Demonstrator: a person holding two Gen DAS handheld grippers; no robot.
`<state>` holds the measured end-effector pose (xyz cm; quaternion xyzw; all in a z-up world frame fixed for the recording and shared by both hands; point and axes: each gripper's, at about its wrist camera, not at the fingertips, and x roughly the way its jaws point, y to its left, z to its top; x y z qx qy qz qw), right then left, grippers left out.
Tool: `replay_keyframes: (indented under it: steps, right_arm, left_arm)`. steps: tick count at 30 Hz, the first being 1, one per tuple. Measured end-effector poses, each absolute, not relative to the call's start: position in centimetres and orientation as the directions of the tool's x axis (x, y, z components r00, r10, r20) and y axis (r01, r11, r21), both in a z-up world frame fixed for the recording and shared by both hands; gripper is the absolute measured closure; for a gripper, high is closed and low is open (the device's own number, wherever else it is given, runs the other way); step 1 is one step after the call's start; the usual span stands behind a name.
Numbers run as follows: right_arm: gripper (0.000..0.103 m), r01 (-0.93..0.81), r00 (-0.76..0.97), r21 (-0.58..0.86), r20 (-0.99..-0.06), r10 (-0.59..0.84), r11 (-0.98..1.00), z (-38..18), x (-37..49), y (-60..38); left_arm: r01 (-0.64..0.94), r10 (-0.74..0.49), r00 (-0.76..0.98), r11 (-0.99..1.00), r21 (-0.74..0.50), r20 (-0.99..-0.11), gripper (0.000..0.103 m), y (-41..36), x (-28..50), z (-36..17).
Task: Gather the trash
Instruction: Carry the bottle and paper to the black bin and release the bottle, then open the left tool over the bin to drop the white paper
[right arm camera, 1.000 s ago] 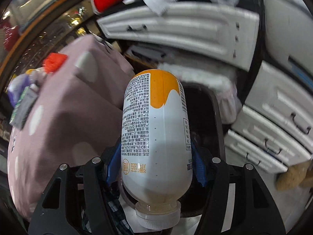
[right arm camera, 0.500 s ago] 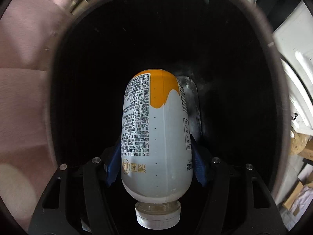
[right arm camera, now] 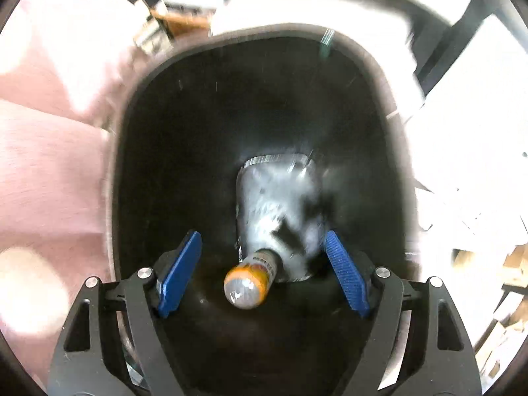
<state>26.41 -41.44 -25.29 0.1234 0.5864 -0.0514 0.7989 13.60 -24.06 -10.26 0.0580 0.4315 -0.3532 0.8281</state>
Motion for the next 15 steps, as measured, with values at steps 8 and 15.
replay_keyframes:
  steps: [8, 15]
  right_arm:
    - [0.024, 0.36, 0.563, 0.182, -0.825, -0.057, 0.915, -16.9, 19.1, -46.7]
    - [0.022, 0.471, 0.621, 0.156, -0.757, -0.201, 0.868, -14.0, 15.5, -49.2]
  left_arm:
    - [0.629, -0.498, 0.35, 0.752, -0.195, -0.793, 0.062, -26.4, 14.8, -12.9]
    - [0.616, -0.447, 0.341, 0.771, -0.163, -0.827, 0.062, -28.9, 16.3, -15.4]
